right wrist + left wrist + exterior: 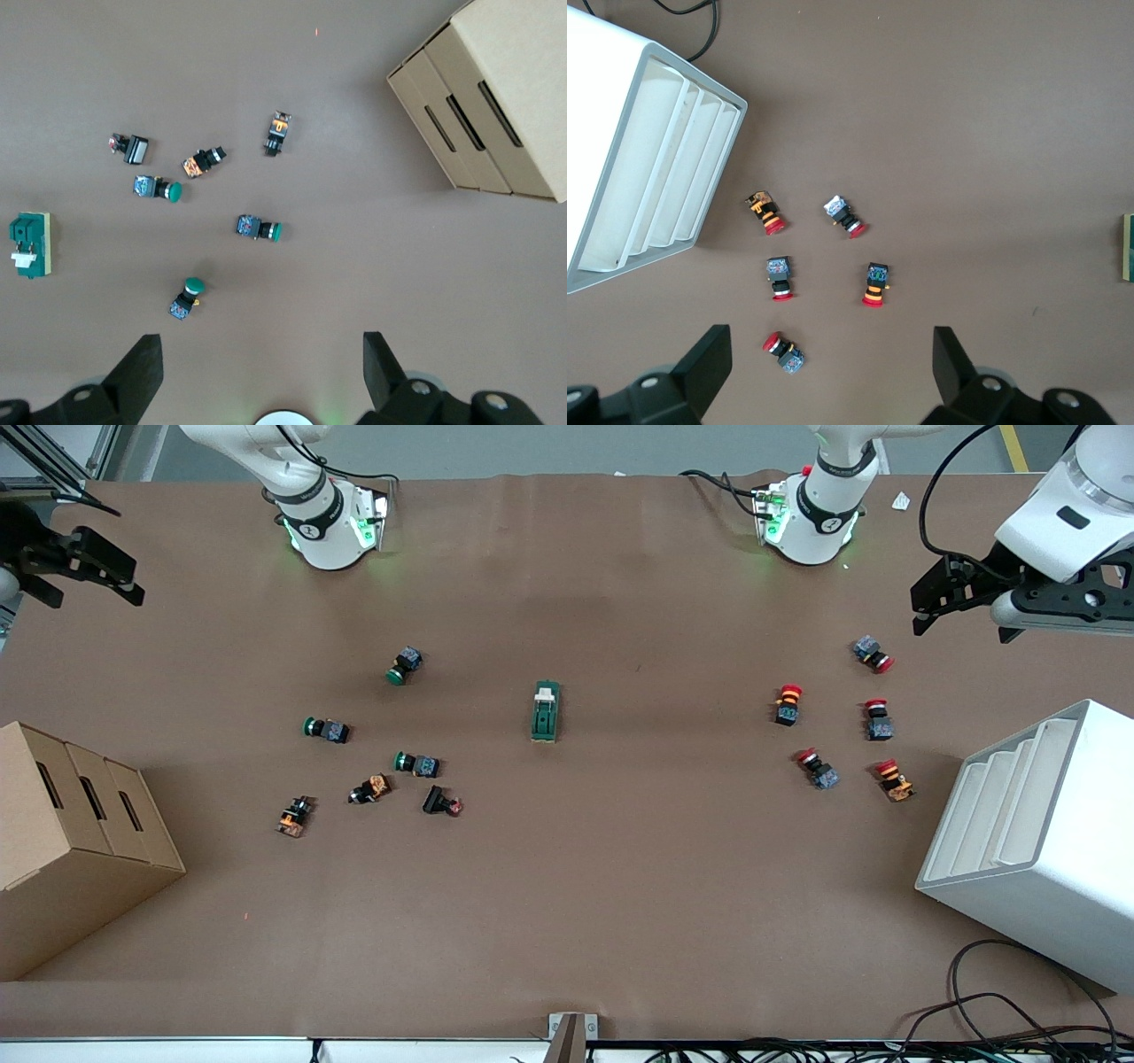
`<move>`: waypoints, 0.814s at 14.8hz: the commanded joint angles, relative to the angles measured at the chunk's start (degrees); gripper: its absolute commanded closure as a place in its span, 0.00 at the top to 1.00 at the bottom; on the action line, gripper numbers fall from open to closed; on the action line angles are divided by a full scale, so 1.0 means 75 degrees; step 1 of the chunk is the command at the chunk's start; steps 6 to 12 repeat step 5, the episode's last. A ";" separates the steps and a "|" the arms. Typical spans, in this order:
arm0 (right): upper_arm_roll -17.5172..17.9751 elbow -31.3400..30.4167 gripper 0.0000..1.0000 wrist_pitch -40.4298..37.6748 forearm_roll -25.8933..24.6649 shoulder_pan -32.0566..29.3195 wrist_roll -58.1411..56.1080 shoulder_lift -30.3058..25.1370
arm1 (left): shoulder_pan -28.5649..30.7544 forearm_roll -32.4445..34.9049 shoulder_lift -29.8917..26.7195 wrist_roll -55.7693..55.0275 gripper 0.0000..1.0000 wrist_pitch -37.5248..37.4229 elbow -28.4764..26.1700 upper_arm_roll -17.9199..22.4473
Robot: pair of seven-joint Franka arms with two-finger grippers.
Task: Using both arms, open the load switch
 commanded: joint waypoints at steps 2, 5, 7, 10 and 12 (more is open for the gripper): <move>0.0021 0.0457 1.00 -0.0193 0.0058 -0.0023 0.0010 0.0357 | 0.0074 -0.0005 0.0091 0.0118 1.00 -0.0399 0.0379 0.0005; 0.0021 0.0842 1.00 -0.0497 0.0058 -0.0047 0.0010 0.0684 | 0.0074 0.0018 0.0162 0.0083 1.00 -0.0412 0.0403 0.0028; 0.0021 0.0842 1.00 -0.0497 0.0058 -0.0047 0.0010 0.0684 | 0.0074 0.0018 0.0162 0.0083 1.00 -0.0412 0.0403 0.0028; 0.0021 0.0842 1.00 -0.0497 0.0058 -0.0047 0.0010 0.0684 | 0.0074 0.0018 0.0162 0.0083 1.00 -0.0412 0.0403 0.0028; 0.0021 0.0842 1.00 -0.0497 0.0058 -0.0047 0.0010 0.0684 | 0.0074 0.0018 0.0162 0.0083 1.00 -0.0412 0.0403 0.0028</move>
